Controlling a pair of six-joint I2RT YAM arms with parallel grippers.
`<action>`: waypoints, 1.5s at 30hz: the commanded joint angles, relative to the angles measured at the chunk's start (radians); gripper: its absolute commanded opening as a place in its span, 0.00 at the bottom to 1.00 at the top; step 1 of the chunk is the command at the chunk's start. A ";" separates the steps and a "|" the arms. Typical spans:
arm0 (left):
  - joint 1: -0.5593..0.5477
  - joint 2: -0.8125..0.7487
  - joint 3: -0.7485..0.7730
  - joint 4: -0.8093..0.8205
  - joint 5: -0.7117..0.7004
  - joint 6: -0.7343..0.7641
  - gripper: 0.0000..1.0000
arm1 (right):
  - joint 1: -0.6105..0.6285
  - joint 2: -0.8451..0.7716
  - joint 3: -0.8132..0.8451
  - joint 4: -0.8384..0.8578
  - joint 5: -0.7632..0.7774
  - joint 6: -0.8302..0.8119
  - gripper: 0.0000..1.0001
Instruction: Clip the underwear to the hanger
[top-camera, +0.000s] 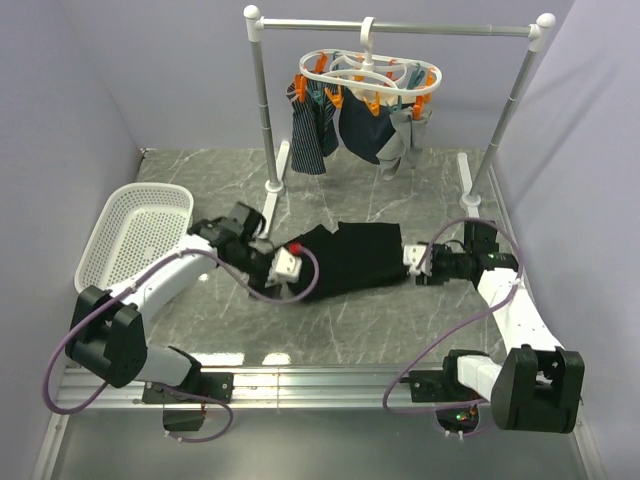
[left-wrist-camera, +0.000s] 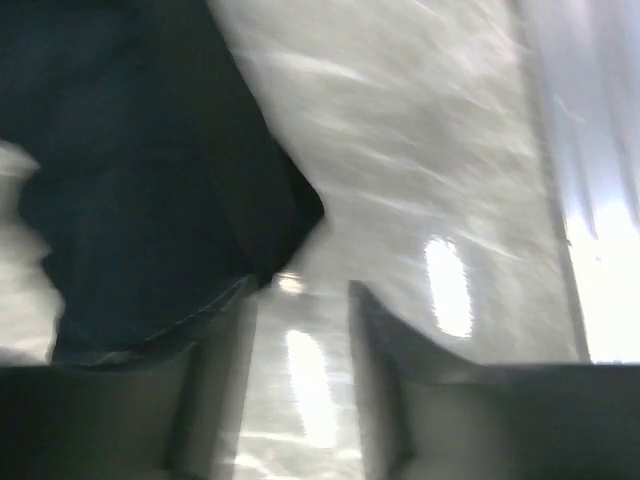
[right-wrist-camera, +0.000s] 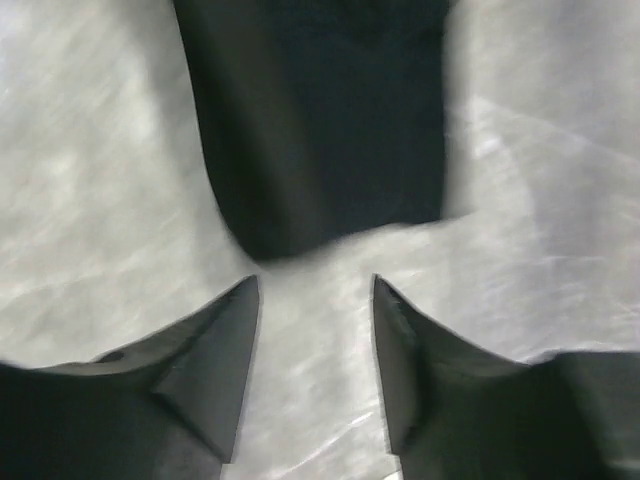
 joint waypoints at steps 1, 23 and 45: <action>-0.056 -0.040 -0.052 -0.203 -0.074 0.219 0.73 | -0.038 -0.019 0.002 -0.167 0.113 -0.280 0.58; -0.083 0.371 0.222 0.100 -0.351 0.048 0.30 | 0.304 0.345 0.256 -0.006 0.418 0.963 0.16; -0.537 0.418 0.148 -0.085 -0.260 -0.023 0.20 | 0.436 1.002 0.824 -0.027 0.578 1.084 0.14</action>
